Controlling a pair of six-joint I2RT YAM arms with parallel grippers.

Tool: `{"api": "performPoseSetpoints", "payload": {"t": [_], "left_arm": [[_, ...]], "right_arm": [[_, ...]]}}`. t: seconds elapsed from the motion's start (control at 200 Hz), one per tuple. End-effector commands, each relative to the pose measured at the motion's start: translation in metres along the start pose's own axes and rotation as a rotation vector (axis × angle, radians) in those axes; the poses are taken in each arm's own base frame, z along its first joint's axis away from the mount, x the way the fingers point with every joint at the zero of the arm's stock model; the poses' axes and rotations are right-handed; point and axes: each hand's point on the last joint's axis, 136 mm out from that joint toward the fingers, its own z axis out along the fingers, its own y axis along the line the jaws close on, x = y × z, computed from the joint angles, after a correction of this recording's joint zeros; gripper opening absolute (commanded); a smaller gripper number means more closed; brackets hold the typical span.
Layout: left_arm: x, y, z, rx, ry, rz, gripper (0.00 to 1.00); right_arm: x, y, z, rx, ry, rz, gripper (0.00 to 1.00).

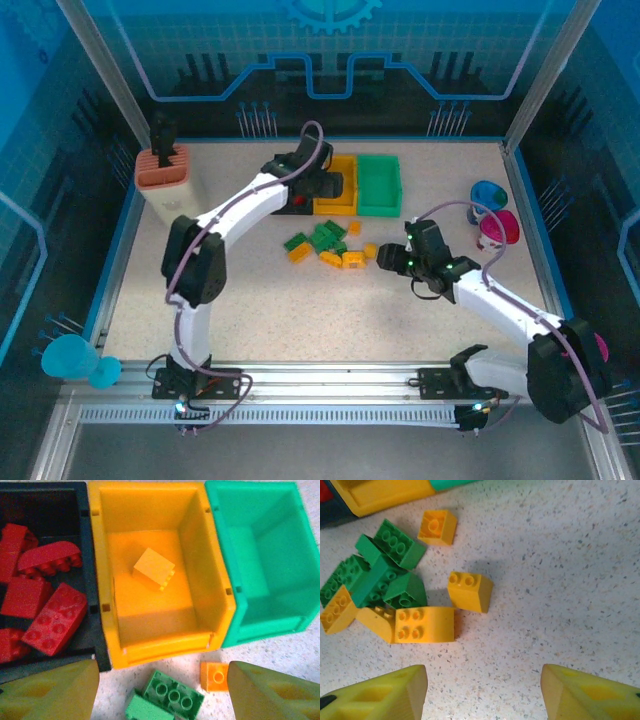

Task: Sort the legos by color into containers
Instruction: Place the lego in the container.

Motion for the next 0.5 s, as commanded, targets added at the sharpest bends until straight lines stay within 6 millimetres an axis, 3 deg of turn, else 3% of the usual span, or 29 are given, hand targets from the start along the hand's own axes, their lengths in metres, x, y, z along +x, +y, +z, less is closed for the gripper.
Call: {"api": "performPoseSetpoints", "payload": {"t": [0.0,0.19,0.395,0.495], "left_arm": [[-0.021,-0.009,-0.053,0.077,-0.125,-0.045,0.7],[0.009,0.002,-0.085,0.111,-0.143,-0.06,0.71],[0.051,0.021,-0.106,0.093,-0.125,-0.061,0.72],[0.065,0.03,-0.113,0.084,-0.124,-0.071,0.72]], "right_arm": [[-0.007,0.015,0.002,-0.015,0.008,-0.014,0.62],[-0.009,0.024,0.017,0.015,0.045,-0.032,0.62],[-0.011,0.027,0.037,0.069,0.105,-0.056,0.61],[-0.022,0.037,0.046,0.096,0.117,-0.084,0.61]]}}
